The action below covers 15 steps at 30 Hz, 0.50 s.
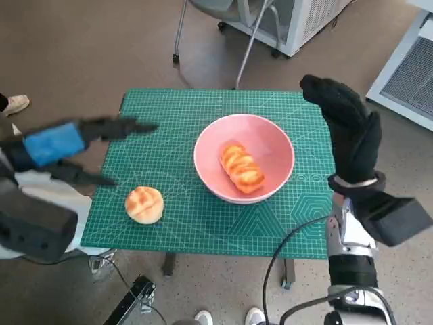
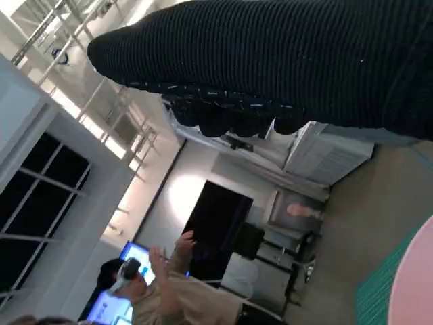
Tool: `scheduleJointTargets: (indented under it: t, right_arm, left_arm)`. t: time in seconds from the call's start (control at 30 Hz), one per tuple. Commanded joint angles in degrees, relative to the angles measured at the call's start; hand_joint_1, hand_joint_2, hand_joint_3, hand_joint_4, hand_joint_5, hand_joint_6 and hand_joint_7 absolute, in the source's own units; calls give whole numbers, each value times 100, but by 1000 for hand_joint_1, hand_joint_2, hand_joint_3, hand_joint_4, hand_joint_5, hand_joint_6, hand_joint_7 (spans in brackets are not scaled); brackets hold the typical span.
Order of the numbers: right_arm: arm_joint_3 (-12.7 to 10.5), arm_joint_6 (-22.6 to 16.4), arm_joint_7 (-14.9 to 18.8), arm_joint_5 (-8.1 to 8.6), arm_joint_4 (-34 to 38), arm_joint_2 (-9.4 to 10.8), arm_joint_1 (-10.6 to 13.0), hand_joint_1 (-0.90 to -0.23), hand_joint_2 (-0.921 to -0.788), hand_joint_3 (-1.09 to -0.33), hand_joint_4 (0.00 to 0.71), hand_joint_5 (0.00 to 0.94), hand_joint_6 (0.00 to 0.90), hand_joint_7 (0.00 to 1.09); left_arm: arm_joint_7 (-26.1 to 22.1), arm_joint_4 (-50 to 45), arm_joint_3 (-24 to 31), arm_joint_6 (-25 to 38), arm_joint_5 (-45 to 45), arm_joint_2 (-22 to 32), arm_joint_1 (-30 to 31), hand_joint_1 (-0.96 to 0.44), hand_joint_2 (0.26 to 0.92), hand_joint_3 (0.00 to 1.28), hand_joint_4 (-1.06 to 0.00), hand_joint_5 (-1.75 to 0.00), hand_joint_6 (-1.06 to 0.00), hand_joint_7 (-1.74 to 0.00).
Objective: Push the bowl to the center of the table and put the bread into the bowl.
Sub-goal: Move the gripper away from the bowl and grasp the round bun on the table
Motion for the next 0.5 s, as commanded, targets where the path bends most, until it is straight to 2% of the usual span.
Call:
scheduleJointTargets:
  t: [0.03, 0.27, 0.5]
  right_arm:
    - [-9, 116, 93, 31, 153, -7, -2, -576, -921, -779, 331, 8, -1, 796]
    - [-31, 141, 169, 42, 211, -51, -65, -568, -921, -782, 331, 8, -1, 794]
    - [-33, 143, 168, 17, 216, -50, -85, -570, -921, -781, 333, 8, -1, 794]
  left_arm:
    - [-5, -177, 23, 65, 169, 120, 430, -6, 847, 9, -253, -13, -361, -51]
    - [479, 74, -151, -484, 554, 26, 719, 87, 852, 9, -274, -12, -370, -34]
    - [870, 389, -445, -941, 888, -99, 749, 110, 853, 8, -302, -14, -387, -28]
